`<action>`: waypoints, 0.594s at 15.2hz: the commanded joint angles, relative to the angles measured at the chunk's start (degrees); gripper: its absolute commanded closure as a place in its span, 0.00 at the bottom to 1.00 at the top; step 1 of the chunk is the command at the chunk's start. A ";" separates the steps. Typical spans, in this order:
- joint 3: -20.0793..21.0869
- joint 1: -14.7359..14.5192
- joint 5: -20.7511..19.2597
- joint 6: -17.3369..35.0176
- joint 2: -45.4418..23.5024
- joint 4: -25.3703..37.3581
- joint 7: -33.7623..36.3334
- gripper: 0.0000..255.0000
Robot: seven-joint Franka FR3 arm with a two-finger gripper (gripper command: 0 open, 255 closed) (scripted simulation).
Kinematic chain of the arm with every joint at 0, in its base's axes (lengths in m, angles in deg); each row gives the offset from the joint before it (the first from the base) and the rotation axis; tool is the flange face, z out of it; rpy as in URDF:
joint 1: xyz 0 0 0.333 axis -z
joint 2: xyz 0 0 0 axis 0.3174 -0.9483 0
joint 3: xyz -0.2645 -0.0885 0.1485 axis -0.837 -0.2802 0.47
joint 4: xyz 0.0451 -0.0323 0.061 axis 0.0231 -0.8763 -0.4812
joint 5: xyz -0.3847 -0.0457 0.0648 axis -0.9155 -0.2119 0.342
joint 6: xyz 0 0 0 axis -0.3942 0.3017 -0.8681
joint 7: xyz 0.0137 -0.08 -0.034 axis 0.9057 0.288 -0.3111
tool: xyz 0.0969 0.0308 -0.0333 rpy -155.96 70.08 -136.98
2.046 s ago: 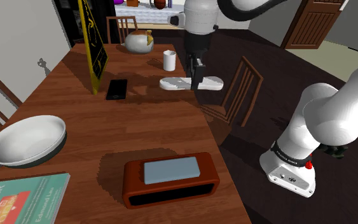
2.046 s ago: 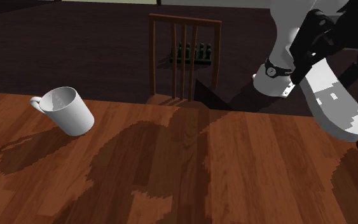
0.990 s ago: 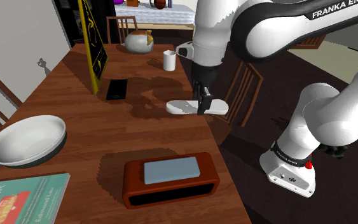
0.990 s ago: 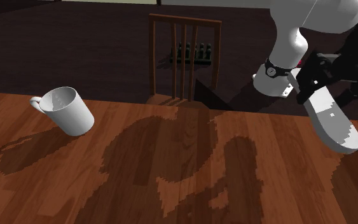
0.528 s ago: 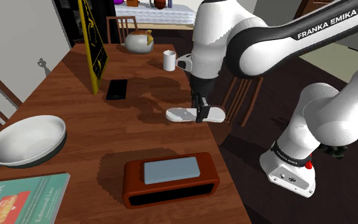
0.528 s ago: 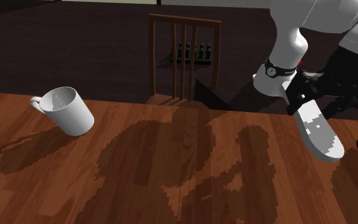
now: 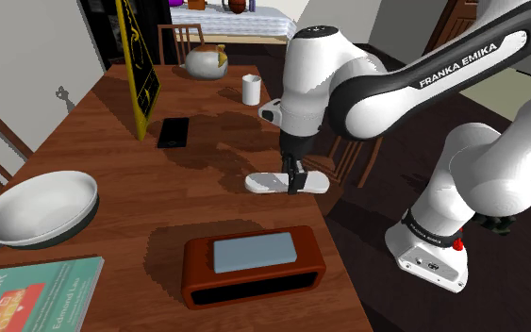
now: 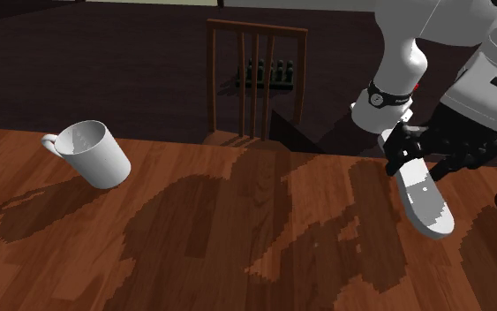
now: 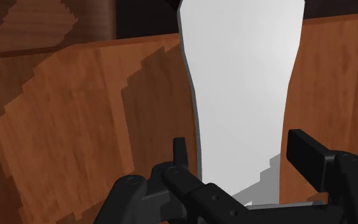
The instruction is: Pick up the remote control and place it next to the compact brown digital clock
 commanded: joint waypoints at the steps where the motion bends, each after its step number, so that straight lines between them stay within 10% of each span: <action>1: 0.23 0.03 -0.05 1.78 -0.88 -0.86 0.18 1.00; 9: 0.66 0.21 -0.34 5.27 -3.03 -2.22 0.54 1.00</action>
